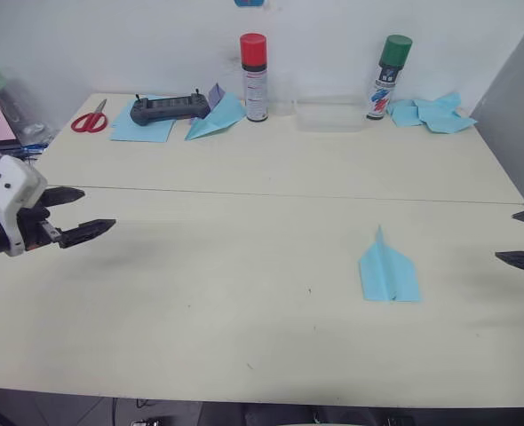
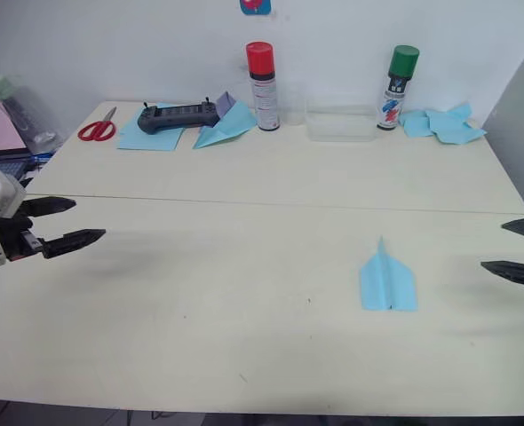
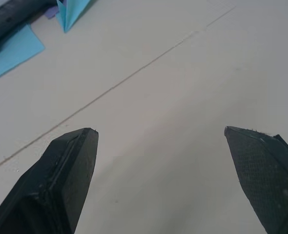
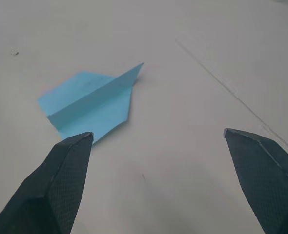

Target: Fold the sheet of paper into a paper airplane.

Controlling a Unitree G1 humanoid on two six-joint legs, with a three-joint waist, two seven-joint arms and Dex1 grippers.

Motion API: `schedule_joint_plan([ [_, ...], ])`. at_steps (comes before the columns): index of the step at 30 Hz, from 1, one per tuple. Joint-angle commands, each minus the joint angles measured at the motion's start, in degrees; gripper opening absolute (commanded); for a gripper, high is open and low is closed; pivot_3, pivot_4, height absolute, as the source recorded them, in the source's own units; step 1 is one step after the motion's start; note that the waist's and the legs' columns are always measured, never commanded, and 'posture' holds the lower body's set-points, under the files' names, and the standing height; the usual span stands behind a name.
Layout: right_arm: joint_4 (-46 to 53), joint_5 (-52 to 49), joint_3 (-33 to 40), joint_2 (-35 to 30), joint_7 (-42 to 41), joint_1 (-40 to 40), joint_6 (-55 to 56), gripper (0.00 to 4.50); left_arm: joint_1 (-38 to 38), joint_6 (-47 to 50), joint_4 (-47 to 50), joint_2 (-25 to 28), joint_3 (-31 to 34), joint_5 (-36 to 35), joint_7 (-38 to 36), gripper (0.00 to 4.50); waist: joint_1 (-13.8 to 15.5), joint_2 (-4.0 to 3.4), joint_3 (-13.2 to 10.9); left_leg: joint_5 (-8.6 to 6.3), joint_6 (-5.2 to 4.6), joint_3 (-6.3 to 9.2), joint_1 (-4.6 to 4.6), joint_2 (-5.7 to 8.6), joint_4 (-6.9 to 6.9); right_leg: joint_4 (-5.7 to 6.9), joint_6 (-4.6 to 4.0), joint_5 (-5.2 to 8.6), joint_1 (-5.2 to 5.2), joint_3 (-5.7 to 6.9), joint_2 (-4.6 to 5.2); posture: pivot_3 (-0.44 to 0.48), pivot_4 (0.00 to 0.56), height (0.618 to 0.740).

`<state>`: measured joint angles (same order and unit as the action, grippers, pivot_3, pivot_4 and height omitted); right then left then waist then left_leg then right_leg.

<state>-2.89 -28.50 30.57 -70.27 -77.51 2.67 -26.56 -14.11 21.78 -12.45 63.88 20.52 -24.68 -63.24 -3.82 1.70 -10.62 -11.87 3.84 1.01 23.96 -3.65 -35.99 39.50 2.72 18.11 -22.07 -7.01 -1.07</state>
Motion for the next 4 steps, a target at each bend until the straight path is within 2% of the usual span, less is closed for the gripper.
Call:
schedule_joint_plan([
  [1, 0.9, -1.6, -0.7, 0.5, 0.2, 2.7, 0.1, 4.47, 0.1, 1.6, 5.5, -0.1, 1.0, -1.5, -0.3, 4.5, 0.1, 0.01, 0.0, 0.0, 0.0, 0.0, 0.02, 0.0, -0.01, 0.01, 0.01, 0.0, -0.01, 0.0, 0.0, 0.0, 0.15, 0.74],
  [4, 2.4, -2.2, -1.8, 1.3, 0.8, 3.7, -1.5, 4.47, 0.8, 1.4, 7.4, -0.3, 1.3, -1.2, -0.3, 4.5, 0.2, 0.0, 0.0, 0.0, 0.0, 0.02, 0.02, 0.01, 0.0, 0.03, -0.01, -0.02, -0.01, 0.0, 0.0, 0.0, 0.15, 0.74],
])
